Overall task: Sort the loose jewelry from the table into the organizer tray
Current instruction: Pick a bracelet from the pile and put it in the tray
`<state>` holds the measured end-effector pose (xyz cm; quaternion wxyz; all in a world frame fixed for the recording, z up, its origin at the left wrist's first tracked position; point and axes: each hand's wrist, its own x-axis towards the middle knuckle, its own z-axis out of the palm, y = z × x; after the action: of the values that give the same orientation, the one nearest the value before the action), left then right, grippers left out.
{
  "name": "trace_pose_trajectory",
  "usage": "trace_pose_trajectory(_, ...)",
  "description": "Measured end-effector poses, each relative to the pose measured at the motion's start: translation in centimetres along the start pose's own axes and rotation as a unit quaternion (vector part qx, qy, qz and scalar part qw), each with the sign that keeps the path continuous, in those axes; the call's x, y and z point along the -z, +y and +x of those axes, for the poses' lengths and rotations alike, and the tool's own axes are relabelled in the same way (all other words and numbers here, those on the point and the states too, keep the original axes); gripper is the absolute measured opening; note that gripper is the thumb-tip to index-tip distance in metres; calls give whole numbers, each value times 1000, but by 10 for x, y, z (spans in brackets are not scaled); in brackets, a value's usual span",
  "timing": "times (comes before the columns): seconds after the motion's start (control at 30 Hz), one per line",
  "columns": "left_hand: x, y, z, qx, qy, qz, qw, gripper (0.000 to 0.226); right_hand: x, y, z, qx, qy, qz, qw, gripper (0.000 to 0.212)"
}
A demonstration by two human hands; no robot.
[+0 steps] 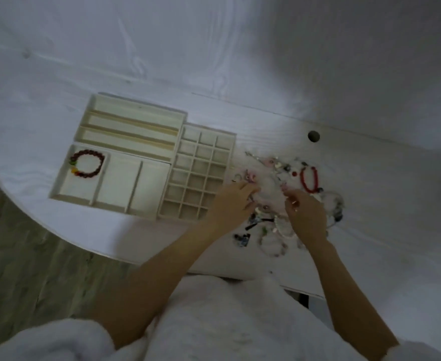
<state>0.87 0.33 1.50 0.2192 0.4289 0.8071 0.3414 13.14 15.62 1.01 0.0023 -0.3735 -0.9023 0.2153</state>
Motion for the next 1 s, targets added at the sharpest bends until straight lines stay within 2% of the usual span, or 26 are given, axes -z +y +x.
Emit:
trace_pose_trajectory(0.1,-34,18,28,10,-37,98,994,36,-4,19,19,30,-20,0,999,25)
trace_pose_trajectory(0.2,-52,17,40,72,-44,191,978,34,-8,12,42,133,11,-26,991,20)
trace_pose_trajectory(0.3,-57,18,43,136,-21,196,971,33,-17,13,65,211,26,-85,973,16)
trace_pose_trajectory(0.5,-57,22,48,178,-8,234,956,47,-28,20,74,253,-15,-137,958,4)
trace_pose_trajectory(0.6,-60,23,54,216,22,230,949,44,-20,22,69,262,-11,-49,964,6)
trace_pose_trajectory(0.73,-61,23,53,200,47,224,953,36,9,9,49,224,-69,120,965,9)
trace_pose_trajectory(0.8,-62,23,49,162,76,119,977,29,26,0,39,221,-69,179,956,10)
trace_pose_trajectory(0.87,-59,26,43,116,133,-50,983,12,42,-7,32,209,-45,235,948,9)
trace_pose_trajectory(0.93,-48,37,35,151,163,-241,945,7,56,-14,29,166,-33,305,937,5)
trace_pose_trajectory(1.0,-34,50,27,220,121,-434,865,20,67,-24,25,116,-59,372,919,14)
